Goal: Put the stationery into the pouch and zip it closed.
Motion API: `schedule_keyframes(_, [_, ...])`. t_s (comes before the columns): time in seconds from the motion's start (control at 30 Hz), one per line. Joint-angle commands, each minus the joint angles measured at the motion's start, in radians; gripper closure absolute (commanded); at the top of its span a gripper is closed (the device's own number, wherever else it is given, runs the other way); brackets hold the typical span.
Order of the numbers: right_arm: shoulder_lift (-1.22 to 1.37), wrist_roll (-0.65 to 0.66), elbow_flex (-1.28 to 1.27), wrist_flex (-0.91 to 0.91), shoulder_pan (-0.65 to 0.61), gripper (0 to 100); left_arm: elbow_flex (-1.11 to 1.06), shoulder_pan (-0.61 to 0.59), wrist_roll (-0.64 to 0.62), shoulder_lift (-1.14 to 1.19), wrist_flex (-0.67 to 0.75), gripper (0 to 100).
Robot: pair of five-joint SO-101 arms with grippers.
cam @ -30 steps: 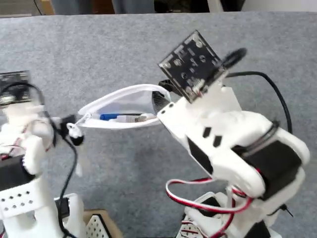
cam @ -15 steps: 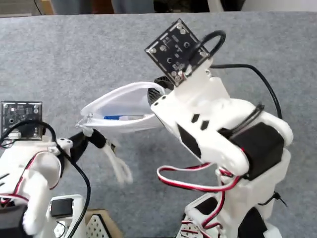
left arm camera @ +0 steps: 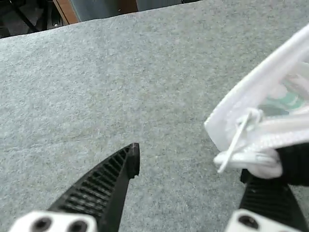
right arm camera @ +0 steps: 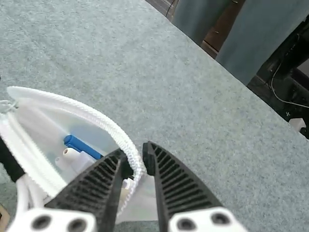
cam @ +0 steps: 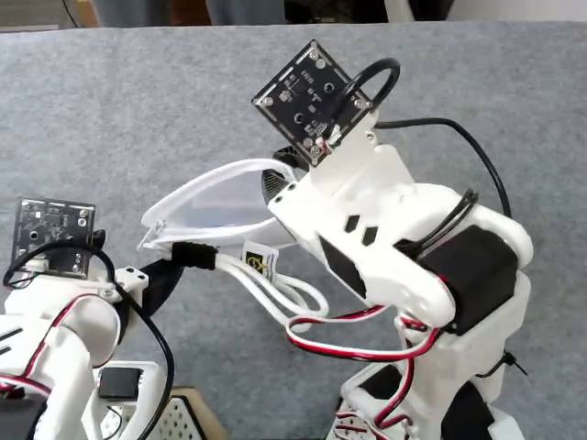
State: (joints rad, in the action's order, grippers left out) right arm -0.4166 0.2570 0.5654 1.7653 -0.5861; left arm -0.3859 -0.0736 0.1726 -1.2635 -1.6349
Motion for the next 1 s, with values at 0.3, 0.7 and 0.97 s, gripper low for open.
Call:
schedule_keyframes(0.3, [-0.004,-0.005,-0.047,0.002,-0.123,98.6,0.117,0.015,0.003,0.003,0.041,64])
schedule_keyframes(0.7, [-0.076,0.037,-0.099,0.003,-0.253,98.6,0.096,0.101,0.117,0.003,0.043,64])
schedule_keyframes(0.97, [-0.096,0.038,-0.116,0.002,-0.253,98.6,0.081,0.099,0.150,0.003,0.084,93])
